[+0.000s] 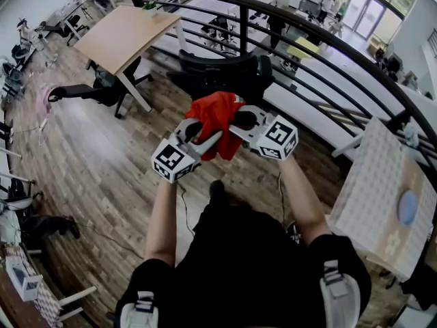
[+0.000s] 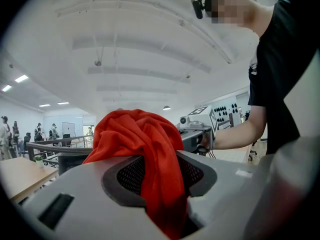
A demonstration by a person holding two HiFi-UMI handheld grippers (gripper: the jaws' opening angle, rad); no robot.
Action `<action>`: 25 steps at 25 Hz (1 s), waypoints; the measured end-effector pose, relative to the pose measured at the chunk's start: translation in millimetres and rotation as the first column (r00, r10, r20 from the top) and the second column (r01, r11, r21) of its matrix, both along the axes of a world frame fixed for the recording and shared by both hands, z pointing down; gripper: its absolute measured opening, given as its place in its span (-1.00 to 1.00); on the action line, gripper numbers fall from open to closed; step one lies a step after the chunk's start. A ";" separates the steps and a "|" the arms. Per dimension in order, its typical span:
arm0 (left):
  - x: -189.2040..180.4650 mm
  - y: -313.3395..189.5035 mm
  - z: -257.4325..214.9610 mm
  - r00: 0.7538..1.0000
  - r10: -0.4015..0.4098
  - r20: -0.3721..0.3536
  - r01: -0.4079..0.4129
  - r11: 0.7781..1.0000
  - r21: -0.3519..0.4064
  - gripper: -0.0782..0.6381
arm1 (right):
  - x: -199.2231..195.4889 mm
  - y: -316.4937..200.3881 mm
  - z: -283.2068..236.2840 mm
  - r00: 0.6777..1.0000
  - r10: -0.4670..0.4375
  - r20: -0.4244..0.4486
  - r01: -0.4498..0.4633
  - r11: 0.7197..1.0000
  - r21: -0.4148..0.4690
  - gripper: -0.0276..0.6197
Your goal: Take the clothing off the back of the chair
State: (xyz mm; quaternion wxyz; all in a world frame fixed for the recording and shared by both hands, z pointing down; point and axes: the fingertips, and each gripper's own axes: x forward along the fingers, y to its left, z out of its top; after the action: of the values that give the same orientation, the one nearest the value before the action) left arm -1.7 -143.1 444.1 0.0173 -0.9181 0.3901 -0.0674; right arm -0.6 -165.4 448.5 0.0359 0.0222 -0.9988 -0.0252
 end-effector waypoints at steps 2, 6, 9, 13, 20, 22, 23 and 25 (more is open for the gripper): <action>0.9 1.9 2.7 1.000 -0.001 -0.002 0.001 1.000 0.001 -0.34 | 0.5 1.9 4.0 1.000 -0.003 0.000 0.003 1.000 0.000 -0.64; 5.3 3.6 3.8 1.000 0.001 0.004 -0.001 1.000 0.010 -0.34 | 4.4 4.0 5.6 1.000 -0.010 0.005 0.010 1.000 0.003 -0.64; 9.2 5.8 4.6 1.000 -0.003 -0.002 0.003 1.000 -0.003 -0.34 | 8.4 5.9 5.5 1.000 -0.010 -0.001 0.010 1.000 0.006 -0.64; 13.1 6.0 6.1 1.000 -0.002 0.002 0.002 1.000 0.011 -0.34 | 12.4 6.7 8.3 1.000 -0.010 -0.011 0.010 1.000 0.006 -0.64; 15.5 10.5 16.3 1.000 -0.015 0.007 0.015 1.000 0.002 -0.34 | 15.2 11.6 18.0 0.999 -0.025 -0.021 0.025 1.000 0.000 -0.66; 15.3 11.6 20.7 1.000 -0.022 0.013 0.022 1.000 -0.012 -0.34 | 15.3 12.8 20.5 0.999 -0.027 -0.024 0.027 1.000 0.004 -0.66; 15.5 12.1 22.0 1.000 -0.023 0.014 0.023 1.000 -0.015 -0.34 | 15.2 13.3 22.1 0.999 -0.026 -0.025 0.026 1.000 0.005 -0.66; 15.3 13.2 25.5 1.000 -0.022 0.014 0.022 1.000 -0.019 -0.34 | 14.9 14.4 25.5 0.999 -0.024 -0.029 0.024 1.000 0.004 -0.66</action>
State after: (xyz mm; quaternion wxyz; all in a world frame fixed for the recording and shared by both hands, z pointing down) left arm 13.6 -129.9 469.6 0.0104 -0.9134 0.3994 -0.0777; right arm 14.3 -151.1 474.0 0.0501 0.0101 -0.9983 -0.0280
